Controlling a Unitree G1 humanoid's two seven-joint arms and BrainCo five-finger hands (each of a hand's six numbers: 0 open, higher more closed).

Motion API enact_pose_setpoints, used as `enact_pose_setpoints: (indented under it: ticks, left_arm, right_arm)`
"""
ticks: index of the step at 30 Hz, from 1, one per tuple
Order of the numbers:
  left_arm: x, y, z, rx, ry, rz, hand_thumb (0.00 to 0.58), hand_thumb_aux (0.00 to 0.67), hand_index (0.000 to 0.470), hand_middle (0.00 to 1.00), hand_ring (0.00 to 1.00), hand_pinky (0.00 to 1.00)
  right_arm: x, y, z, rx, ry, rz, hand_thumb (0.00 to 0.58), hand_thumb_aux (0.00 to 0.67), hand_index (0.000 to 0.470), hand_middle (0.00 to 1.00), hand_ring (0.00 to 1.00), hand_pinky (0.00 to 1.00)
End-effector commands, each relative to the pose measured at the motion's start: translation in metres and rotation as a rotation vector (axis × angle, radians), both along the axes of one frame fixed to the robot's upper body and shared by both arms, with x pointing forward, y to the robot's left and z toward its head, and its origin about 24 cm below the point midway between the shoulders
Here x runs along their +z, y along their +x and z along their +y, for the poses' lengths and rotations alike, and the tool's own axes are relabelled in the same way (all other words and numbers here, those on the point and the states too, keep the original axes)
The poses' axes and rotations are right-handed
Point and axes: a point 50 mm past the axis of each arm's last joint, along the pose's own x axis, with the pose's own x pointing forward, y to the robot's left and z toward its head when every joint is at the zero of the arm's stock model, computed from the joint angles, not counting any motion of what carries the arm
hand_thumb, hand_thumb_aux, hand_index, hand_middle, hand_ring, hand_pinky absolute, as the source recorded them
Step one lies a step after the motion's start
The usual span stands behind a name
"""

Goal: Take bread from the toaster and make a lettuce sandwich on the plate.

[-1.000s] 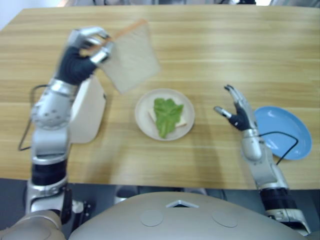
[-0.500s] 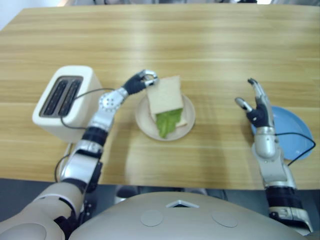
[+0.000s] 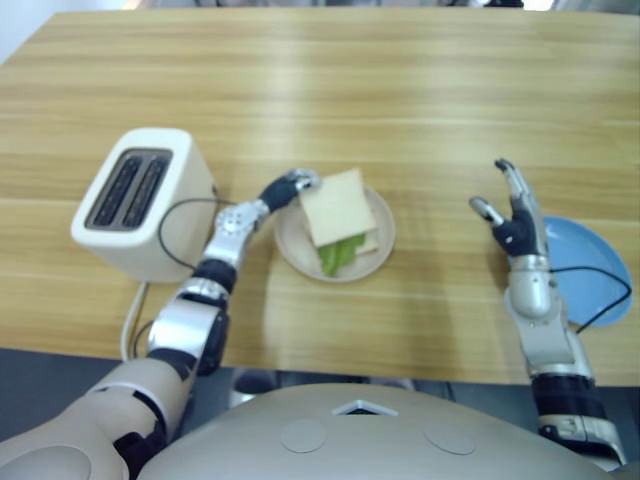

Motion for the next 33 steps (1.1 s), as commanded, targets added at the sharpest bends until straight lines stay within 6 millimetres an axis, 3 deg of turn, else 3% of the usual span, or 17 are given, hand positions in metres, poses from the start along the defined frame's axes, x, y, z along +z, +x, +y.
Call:
enact_pose_setpoints:
  ticks: [1, 10, 15, 24, 29, 33]
  left_arm:
    - [-0.002, -0.002, -0.001, -0.002, 0.042, 0.000, 0.580, 0.670, 0.460, 1.00, 1.00, 1.00]
    - [-0.010, -0.006, -0.010, 0.000, 0.194, -0.044, 0.580, 0.670, 0.460, 1.00, 1.00, 1.00]
    - [-0.016, -0.009, -0.018, -0.024, 0.264, -0.058, 0.580, 0.670, 0.460, 1.00, 1.00, 1.00]
    - [-0.022, -0.011, -0.017, -0.016, 0.368, -0.088, 0.580, 0.670, 0.460, 1.00, 1.00, 1.00]
    - [-0.027, -0.012, -0.015, -0.010, 0.394, -0.084, 0.580, 0.670, 0.460, 1.00, 1.00, 1.00]
    - [-0.028, -0.013, -0.016, -0.011, 0.406, -0.083, 0.580, 0.670, 0.460, 1.00, 1.00, 1.00]
  right_arm:
    - [-0.005, -0.001, 0.001, 0.006, -0.007, 0.030, 0.000, 0.000, 0.000, 0.00, 0.00, 0.00]
    - [-0.006, -0.002, 0.011, 0.058, -0.045, 0.051, 0.000, 0.000, 0.000, 0.00, 0.00, 0.00]
    - [-0.023, -0.002, 0.052, 0.337, -0.138, 0.170, 0.000, 0.000, 0.000, 0.00, 0.00, 0.00]
    - [-0.031, -0.004, 0.104, 0.622, -0.251, 0.228, 0.000, 0.000, 0.000, 0.00, 0.00, 0.00]
    - [-0.036, 0.000, 0.122, 0.720, -0.341, 0.249, 0.000, 0.000, 0.000, 0.00, 0.00, 0.00]
    - [-0.035, 0.003, 0.125, 0.737, -0.417, 0.238, 0.000, 0.000, 0.000, 0.00, 0.00, 0.00]
